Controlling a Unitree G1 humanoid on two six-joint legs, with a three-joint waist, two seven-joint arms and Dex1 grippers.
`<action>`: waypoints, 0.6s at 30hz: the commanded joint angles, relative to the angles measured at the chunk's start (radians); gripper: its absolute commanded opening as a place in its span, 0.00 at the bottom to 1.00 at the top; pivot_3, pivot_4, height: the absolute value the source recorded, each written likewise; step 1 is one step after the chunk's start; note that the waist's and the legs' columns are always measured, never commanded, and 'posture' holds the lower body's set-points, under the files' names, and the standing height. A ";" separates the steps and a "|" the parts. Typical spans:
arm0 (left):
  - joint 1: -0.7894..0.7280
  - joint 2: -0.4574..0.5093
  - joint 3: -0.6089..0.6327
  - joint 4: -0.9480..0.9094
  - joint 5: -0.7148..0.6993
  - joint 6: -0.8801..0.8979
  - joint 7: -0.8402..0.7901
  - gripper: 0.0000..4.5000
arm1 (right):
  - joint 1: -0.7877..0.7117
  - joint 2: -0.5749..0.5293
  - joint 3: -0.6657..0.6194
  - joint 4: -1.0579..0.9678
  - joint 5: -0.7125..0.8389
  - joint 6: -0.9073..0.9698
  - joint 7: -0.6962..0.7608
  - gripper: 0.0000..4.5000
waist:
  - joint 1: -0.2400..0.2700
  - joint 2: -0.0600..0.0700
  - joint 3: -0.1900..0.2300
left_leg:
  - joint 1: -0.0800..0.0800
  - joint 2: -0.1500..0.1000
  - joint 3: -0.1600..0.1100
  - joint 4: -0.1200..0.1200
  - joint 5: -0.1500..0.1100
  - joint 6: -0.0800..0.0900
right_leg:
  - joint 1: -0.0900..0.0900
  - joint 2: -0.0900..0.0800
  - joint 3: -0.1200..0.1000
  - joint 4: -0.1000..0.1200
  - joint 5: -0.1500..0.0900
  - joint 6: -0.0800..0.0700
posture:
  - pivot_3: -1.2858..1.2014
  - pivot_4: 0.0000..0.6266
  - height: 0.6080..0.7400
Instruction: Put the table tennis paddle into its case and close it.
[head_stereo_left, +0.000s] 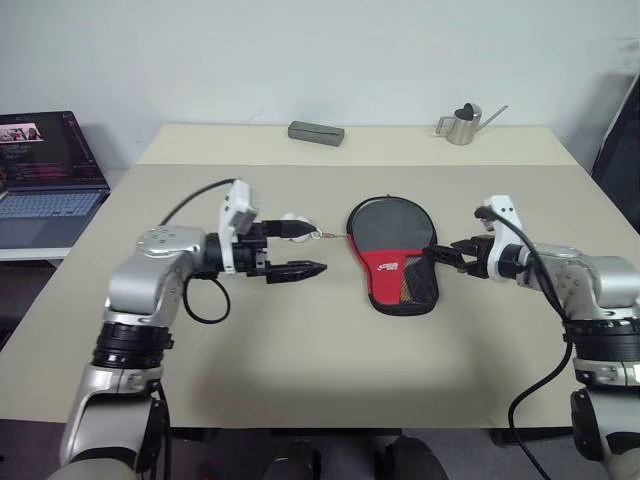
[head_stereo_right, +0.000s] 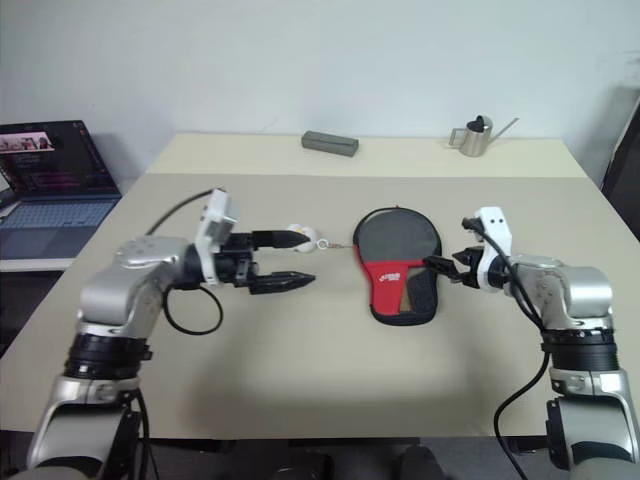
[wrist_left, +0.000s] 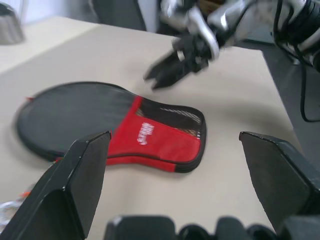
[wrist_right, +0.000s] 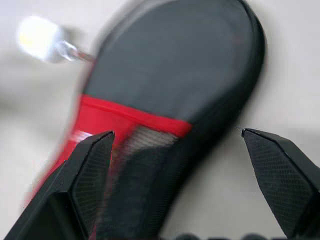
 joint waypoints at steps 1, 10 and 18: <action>0.007 0.018 0.028 -0.056 -0.034 0.008 0.021 1.00 | -0.029 0.003 0.009 0.020 -0.029 -0.046 0.021 0.99 | 0.000 0.000 0.000 | 0.000 0.000 0.000 0.000 0.000 0.000 | 0.000 0.000 0.000 0.000 0.000 0.000 | 0.52 0.24 1.00; 0.007 0.035 0.028 -0.061 -0.043 0.005 0.049 1.00 | -0.035 0.033 0.058 0.083 -0.089 -0.113 0.074 0.99 | -0.007 0.000 0.000 | 0.000 0.001 0.001 0.000 0.000 0.000 | 0.000 0.000 0.001 0.000 0.000 0.000 | 0.52 0.24 1.00; 0.002 0.032 0.020 -0.053 -0.041 -0.003 0.057 1.00 | -0.056 0.078 0.083 0.125 -0.129 -0.145 0.097 0.99 | -0.023 0.000 0.000 | 0.001 0.001 0.001 0.000 0.000 0.000 | 0.000 0.000 0.001 0.000 0.000 0.000 | 0.52 0.24 1.00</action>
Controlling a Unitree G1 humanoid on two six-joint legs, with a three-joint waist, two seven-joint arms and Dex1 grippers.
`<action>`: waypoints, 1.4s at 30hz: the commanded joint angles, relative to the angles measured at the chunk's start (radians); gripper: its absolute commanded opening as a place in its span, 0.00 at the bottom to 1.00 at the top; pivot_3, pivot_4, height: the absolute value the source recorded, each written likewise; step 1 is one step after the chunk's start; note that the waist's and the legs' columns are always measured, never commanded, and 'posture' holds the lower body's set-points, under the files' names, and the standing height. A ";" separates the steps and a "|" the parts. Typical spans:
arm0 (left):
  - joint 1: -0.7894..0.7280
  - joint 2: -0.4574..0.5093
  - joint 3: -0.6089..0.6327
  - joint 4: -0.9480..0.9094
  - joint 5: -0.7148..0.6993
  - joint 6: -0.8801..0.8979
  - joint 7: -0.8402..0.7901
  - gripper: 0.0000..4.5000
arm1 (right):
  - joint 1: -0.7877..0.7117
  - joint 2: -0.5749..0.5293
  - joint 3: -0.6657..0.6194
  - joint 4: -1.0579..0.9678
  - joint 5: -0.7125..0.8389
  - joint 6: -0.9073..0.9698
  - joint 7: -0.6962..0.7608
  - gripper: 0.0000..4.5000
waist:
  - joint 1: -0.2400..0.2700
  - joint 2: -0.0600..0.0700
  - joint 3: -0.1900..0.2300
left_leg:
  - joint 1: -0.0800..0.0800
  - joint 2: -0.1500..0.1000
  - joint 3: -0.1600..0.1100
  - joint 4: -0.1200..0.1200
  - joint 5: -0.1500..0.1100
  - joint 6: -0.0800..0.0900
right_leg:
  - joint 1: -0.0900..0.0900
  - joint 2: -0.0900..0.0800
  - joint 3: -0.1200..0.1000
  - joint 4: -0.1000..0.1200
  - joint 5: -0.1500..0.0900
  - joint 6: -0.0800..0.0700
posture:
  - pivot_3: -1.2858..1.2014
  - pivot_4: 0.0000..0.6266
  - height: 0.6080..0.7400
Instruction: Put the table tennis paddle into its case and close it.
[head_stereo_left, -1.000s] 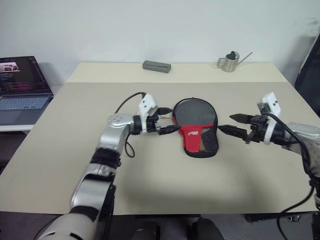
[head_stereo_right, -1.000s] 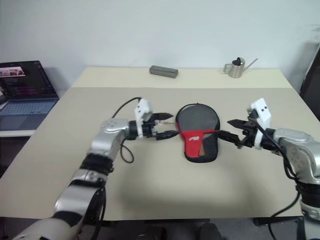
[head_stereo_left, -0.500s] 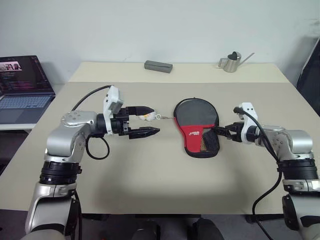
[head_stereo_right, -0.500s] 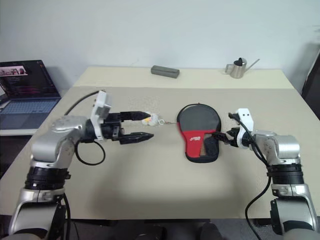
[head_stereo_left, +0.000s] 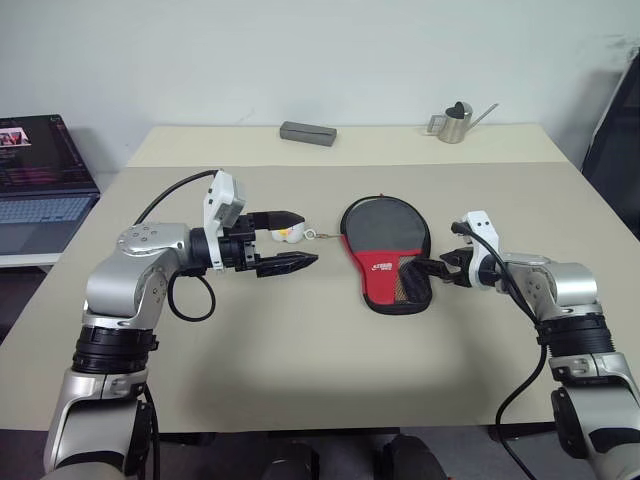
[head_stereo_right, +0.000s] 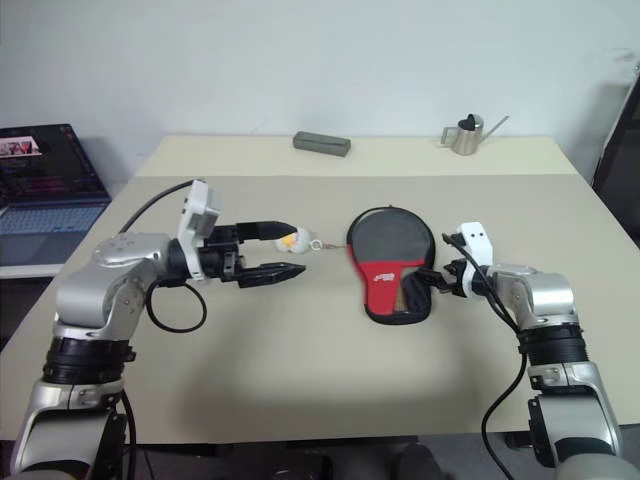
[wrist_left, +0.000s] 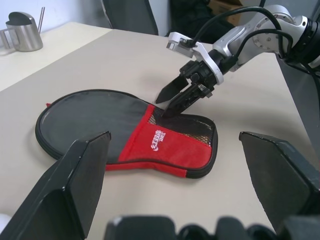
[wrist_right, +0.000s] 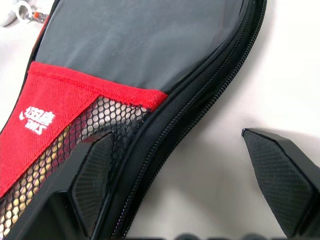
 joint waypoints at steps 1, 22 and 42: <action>-0.016 0.013 0.014 -0.020 -0.014 -0.021 0.000 1.00 | -0.028 0.015 0.013 0.020 -0.014 -0.018 0.025 0.99 | -0.003 0.000 0.000 | 0.000 0.000 0.000 0.000 0.000 0.000 | 0.000 0.000 0.000 0.000 0.000 0.000 | 0.52 0.24 1.00; -0.011 0.015 0.004 -0.013 -0.004 -0.038 0.003 1.00 | -0.067 0.078 0.061 0.043 -0.072 0.001 0.082 0.50 | -0.007 0.000 0.000 | 0.001 0.012 0.004 -0.001 0.000 -0.001 | -0.001 0.010 0.002 0.000 0.003 -0.005 | 0.52 0.24 1.00; 0.241 0.195 0.003 -0.164 -0.031 -0.020 -0.135 1.00 | -0.048 0.162 -0.063 -0.086 -0.008 0.233 -0.050 0.01 | -0.001 0.000 0.000 | 0.000 0.015 0.006 -0.003 0.000 -0.001 | -0.006 0.013 0.005 0.000 0.005 -0.008 | 0.52 0.24 1.00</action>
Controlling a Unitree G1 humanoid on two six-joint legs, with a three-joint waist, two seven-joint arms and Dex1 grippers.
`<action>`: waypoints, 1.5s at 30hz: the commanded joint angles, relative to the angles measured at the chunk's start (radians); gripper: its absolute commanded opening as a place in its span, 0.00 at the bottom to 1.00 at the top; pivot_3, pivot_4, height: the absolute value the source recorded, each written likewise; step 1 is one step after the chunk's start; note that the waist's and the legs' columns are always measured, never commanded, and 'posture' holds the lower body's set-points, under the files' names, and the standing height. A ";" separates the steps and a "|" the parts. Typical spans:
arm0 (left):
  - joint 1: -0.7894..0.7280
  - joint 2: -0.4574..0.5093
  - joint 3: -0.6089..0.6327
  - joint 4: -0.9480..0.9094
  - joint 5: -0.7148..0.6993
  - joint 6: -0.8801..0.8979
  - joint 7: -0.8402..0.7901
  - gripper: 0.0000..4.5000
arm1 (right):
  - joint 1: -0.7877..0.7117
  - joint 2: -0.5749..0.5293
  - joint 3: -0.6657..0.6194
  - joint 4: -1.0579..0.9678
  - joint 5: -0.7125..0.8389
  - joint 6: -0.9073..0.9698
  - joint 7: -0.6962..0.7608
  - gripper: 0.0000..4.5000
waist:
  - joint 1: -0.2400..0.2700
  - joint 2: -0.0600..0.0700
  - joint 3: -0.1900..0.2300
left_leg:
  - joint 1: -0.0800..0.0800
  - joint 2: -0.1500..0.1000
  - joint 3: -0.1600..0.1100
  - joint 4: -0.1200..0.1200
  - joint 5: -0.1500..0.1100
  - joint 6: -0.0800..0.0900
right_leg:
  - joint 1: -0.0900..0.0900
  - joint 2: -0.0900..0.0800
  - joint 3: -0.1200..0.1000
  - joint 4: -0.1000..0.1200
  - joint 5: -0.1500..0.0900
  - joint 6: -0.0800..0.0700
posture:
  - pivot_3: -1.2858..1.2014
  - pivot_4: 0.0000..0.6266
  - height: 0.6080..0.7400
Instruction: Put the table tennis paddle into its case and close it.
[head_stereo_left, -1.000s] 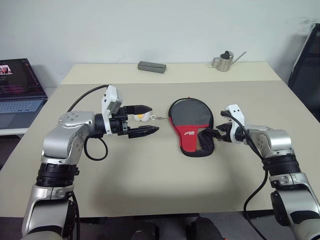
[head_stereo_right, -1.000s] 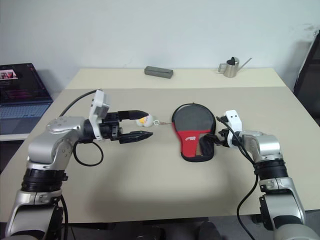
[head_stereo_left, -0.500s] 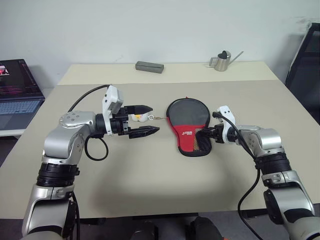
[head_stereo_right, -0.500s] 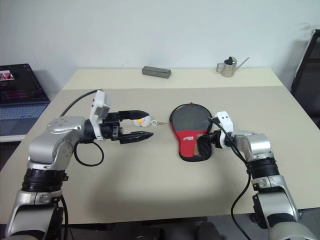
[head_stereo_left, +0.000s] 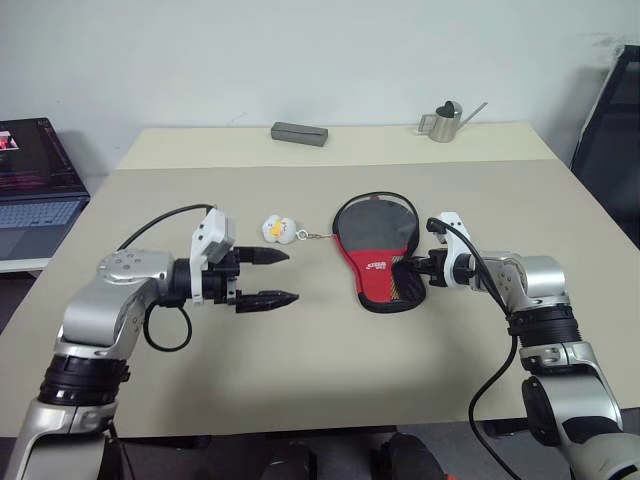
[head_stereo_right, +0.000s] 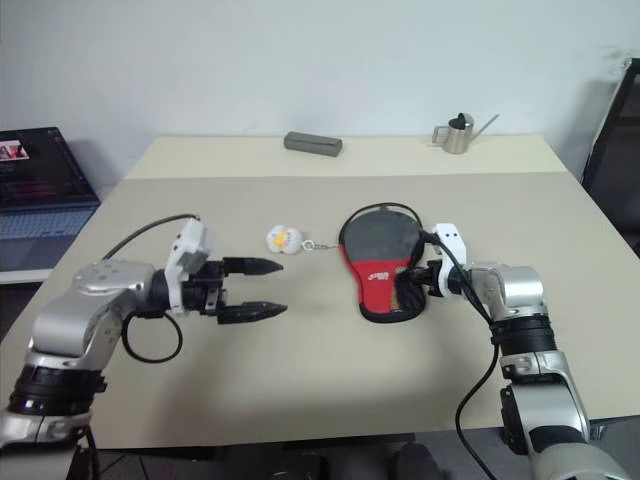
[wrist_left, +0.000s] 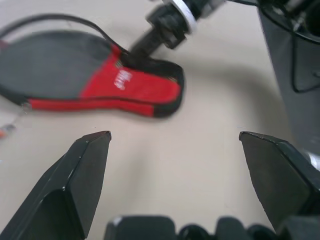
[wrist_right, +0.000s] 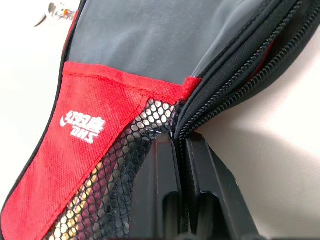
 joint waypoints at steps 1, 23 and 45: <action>0.054 0.065 0.018 -0.079 -0.017 -0.005 -0.040 1.00 | 0.018 0.034 -0.015 -0.109 0.039 0.082 -0.037 0.01 | -0.002 0.000 0.000 | 0.000 0.000 0.000 0.000 0.000 0.000 | 0.000 0.000 0.000 0.000 0.000 0.000 | 0.52 0.24 1.00; 0.268 0.174 0.062 -0.306 -0.144 0.066 -0.052 1.00 | 0.315 0.065 -0.071 -0.647 0.174 0.489 -0.122 0.01 | 0.006 0.001 0.000 | 0.000 0.001 0.000 -0.002 -0.001 0.002 | 0.000 0.001 0.000 -0.001 0.000 -0.001 | 0.52 0.24 1.00; 0.288 0.200 0.024 -0.355 -0.180 0.084 -0.089 1.00 | 0.612 -0.026 -0.065 -0.887 0.596 0.499 -0.315 0.01 | 0.016 0.001 -0.001 | 0.001 0.002 0.000 -0.002 -0.002 0.002 | 0.001 0.002 0.000 -0.001 -0.001 -0.001 | 0.52 0.24 1.00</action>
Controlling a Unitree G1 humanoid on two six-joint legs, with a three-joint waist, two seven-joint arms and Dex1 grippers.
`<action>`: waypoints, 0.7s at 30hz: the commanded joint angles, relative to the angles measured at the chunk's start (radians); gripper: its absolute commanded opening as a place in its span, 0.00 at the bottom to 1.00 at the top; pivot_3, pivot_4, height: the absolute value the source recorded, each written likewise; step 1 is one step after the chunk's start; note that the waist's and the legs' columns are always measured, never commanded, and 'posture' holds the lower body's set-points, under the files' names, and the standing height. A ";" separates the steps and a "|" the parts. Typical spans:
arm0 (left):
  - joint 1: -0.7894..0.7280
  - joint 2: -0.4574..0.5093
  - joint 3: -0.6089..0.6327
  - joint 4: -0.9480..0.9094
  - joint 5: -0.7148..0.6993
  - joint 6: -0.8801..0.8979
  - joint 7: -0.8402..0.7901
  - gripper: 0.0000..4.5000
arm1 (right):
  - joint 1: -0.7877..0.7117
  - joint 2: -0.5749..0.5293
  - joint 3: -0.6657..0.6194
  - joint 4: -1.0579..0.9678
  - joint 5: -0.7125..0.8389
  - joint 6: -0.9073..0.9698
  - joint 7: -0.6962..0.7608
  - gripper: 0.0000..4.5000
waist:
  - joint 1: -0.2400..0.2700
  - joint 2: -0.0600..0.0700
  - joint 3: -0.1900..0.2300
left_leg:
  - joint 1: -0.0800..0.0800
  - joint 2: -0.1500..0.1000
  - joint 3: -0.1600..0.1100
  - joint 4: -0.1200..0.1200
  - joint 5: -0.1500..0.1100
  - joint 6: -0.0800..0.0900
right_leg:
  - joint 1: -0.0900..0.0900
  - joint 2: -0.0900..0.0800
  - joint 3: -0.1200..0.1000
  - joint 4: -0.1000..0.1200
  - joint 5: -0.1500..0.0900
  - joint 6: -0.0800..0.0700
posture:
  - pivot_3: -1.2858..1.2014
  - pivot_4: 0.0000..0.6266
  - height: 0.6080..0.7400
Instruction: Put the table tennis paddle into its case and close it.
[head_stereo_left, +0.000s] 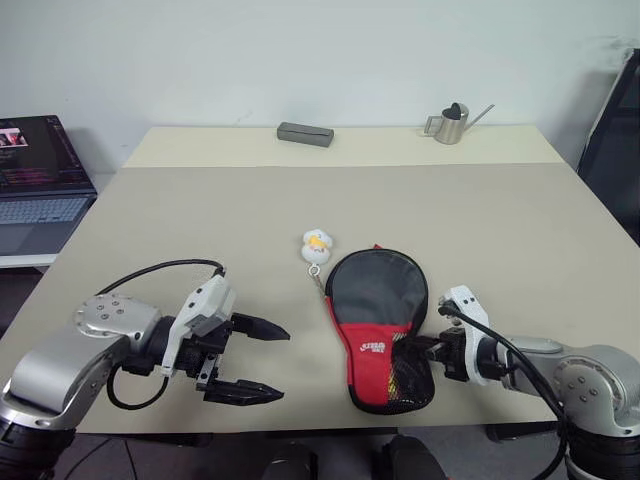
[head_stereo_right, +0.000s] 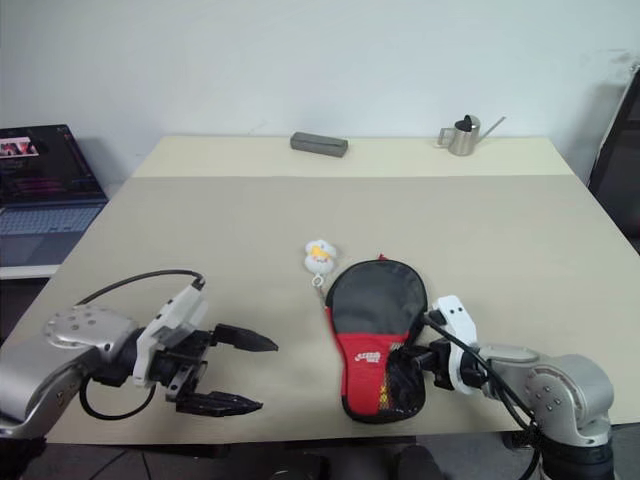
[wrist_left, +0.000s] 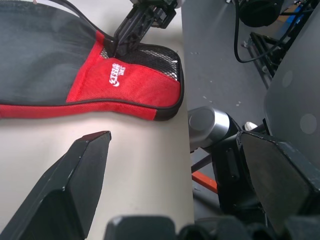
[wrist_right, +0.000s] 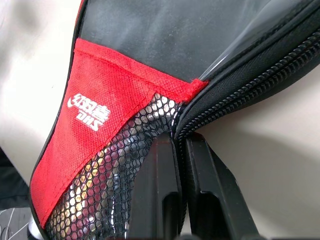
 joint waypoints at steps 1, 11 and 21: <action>0.002 0.018 0.000 -0.029 -0.022 0.001 -0.018 1.00 | 0.041 0.012 0.043 -0.016 0.106 0.047 -0.039 0.01 | 0.000 0.000 0.000 | 0.000 0.000 0.000 0.000 0.000 0.000 | 0.000 0.000 0.000 0.000 0.000 0.000 | 0.52 0.24 1.00; 0.008 0.014 -0.003 -0.021 -0.015 -0.006 -0.015 1.00 | 0.042 0.010 0.046 0.004 0.224 0.047 -0.155 0.01 | -0.001 0.000 -0.001 | 0.000 0.001 0.000 0.000 0.000 0.000 | 0.000 0.001 0.000 0.000 0.000 0.000 | 0.52 0.24 1.00; 0.014 0.002 -0.015 -0.008 0.001 -0.028 -0.008 1.00 | 0.027 -0.010 0.039 0.033 0.278 0.047 -0.213 0.01 | -0.001 0.000 -0.001 | 0.001 0.001 0.000 0.000 0.000 0.000 | 0.000 0.002 0.000 0.000 0.000 -0.001 | 0.52 0.24 1.00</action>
